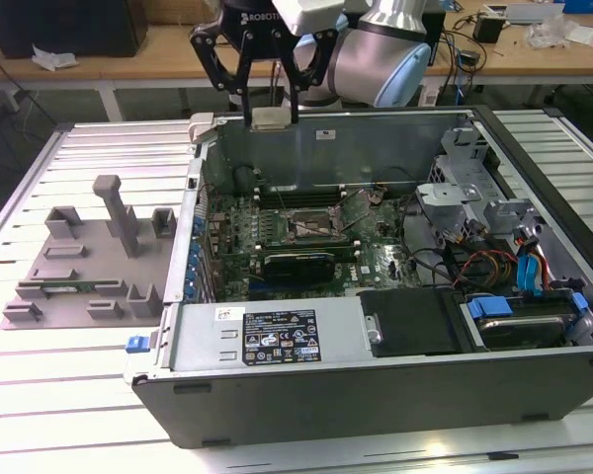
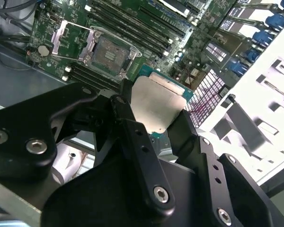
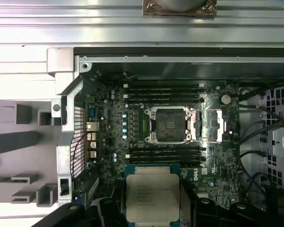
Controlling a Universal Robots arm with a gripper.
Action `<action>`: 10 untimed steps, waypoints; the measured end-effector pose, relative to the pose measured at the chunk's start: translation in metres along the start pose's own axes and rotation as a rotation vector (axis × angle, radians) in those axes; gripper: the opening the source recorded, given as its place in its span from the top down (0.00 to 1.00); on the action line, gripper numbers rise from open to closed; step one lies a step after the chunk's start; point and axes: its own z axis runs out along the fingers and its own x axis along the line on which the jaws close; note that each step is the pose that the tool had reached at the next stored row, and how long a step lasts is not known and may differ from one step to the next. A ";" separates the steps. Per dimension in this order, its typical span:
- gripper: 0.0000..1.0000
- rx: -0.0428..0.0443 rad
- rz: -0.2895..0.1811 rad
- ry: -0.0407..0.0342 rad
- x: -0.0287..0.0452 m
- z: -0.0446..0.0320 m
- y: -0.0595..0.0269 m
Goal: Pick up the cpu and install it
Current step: 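Pick up the cpu and move it towards the insertion slot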
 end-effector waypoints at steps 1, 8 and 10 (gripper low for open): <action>0.45 -0.0001 0.000 0.0000 -0.0004 0.0021 -0.0001; 0.45 -0.0002 0.000 0.0003 -0.0107 0.0230 -0.0004; 0.45 0.0000 0.000 0.0007 -0.0128 0.0272 -0.0004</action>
